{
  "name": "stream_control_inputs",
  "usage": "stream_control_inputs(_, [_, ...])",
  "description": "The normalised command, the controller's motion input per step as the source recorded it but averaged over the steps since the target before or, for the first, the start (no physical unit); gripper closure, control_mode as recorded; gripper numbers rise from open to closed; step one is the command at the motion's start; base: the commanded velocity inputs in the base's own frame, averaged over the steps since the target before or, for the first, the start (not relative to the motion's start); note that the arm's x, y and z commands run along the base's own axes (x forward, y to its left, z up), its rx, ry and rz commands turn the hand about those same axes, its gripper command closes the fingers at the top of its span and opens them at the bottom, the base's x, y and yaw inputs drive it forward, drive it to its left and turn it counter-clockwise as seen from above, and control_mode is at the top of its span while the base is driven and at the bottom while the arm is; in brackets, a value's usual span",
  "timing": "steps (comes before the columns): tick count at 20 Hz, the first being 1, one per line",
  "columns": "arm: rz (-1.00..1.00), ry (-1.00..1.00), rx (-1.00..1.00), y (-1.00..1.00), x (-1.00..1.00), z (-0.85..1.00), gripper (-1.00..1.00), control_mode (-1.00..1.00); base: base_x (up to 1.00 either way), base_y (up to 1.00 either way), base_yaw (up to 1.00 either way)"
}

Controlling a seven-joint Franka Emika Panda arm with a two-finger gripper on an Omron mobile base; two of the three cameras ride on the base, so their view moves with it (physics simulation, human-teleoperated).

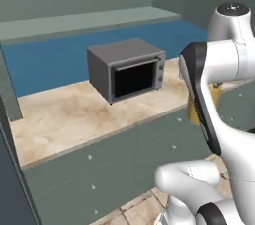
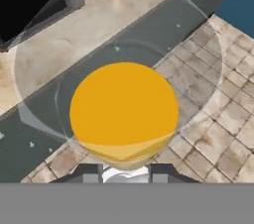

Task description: There is a tray on the dining counter. Grab the cup, mug, and pitcher and place them on the tray. The pitcher may be placed next to the tray if it cannot fit the tray.

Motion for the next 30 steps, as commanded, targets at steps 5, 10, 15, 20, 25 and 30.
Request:
stream_control_inputs(5, [0.0, 0.0, 0.0, 0.0, 0.0, 0.0, 1.0, 1.0, 0.0, -0.2, -0.89])
stream_control_inputs(10, [0.0, 0.0, 0.0, 0.0, 0.0, 0.0, 1.0, 1.0, 0.0, -0.24, -0.83])
stream_control_inputs(15, [0.0, 0.0, 0.0, 0.0, 0.0, 0.0, 1.0, 1.0, 0.08, -0.23, -0.77])
stream_control_inputs(20, [0.0, 0.0, 0.0, 0.0, 0.0, 0.0, 1.0, 1.0, 0.6, -0.24, -0.6])
stream_control_inputs(25, [0.0, 0.0, 0.0, 0.0, 0.0, 0.0, 1.0, 1.0, 0.9, -0.33, -0.5])
stream_control_inputs(30, [0.0, 0.0, 0.0, 0.0, 0.0, 0.0, 1.0, 1.0, 1.0, -0.33, -0.43])
